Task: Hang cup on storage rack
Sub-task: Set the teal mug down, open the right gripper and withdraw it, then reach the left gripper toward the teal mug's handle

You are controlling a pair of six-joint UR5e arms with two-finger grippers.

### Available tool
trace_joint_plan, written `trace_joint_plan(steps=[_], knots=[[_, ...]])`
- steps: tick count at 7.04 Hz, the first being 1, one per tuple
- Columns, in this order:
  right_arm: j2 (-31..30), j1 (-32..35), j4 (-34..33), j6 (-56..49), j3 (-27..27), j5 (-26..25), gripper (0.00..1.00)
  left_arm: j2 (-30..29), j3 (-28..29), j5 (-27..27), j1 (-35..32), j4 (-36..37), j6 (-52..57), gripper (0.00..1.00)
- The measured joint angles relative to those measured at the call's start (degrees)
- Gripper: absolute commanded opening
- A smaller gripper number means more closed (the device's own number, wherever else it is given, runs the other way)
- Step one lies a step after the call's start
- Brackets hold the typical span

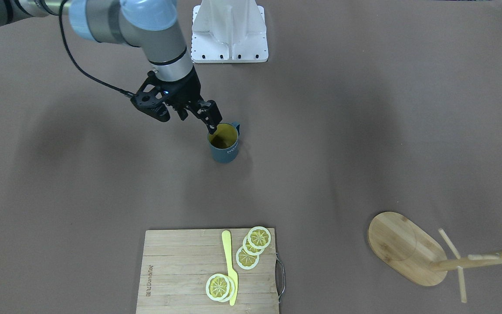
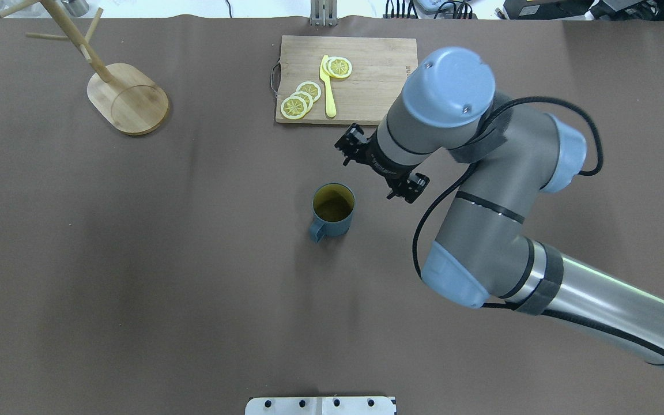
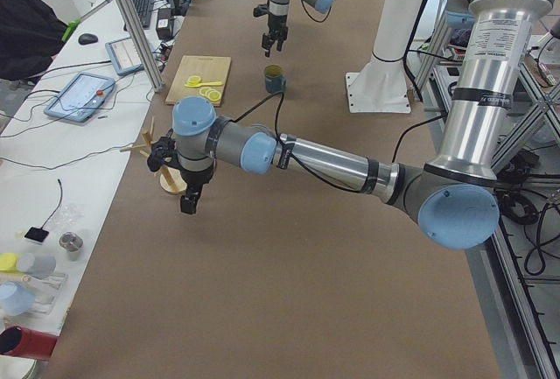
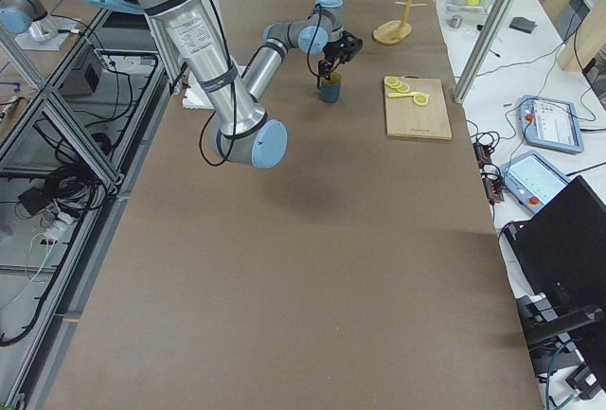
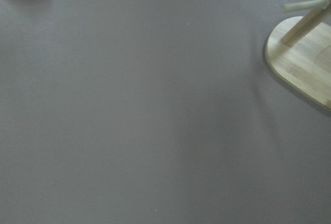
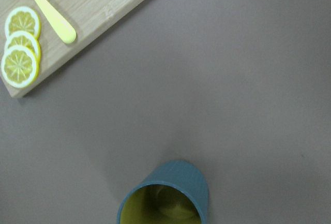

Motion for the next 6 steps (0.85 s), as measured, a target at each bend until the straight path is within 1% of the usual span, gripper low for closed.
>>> trace_joint_plan(steps=[1,2,3,4,5,6], knots=[[-2.7,5.1,0.0,-2.8,1.9,5.9,1.00,0.0,-4.5,-0.4,3.6,-0.2,-5.3,0.97],[-5.3,9.4,-0.1,-6.9,2.8,10.3,1.00,-0.2,-9.4,-0.4,8.4,-0.4,-12.8,0.97],[-7.6,12.7,-0.1,-11.2,3.0,13.3,1.00,-1.4,-13.5,0.4,14.2,-0.5,-20.8,0.97],[-9.8,15.6,-0.1,-15.6,3.0,15.4,1.00,-3.6,-17.0,3.0,20.7,-0.5,-28.1,0.97],[-11.8,17.7,-0.2,-19.7,2.9,16.6,1.00,-6.9,-19.4,8.7,29.0,-0.6,-34.2,0.97],[-13.5,19.0,-0.2,-22.9,2.8,17.1,1.00,-10.8,-20.0,16.9,37.2,-0.6,-37.8,0.97]])
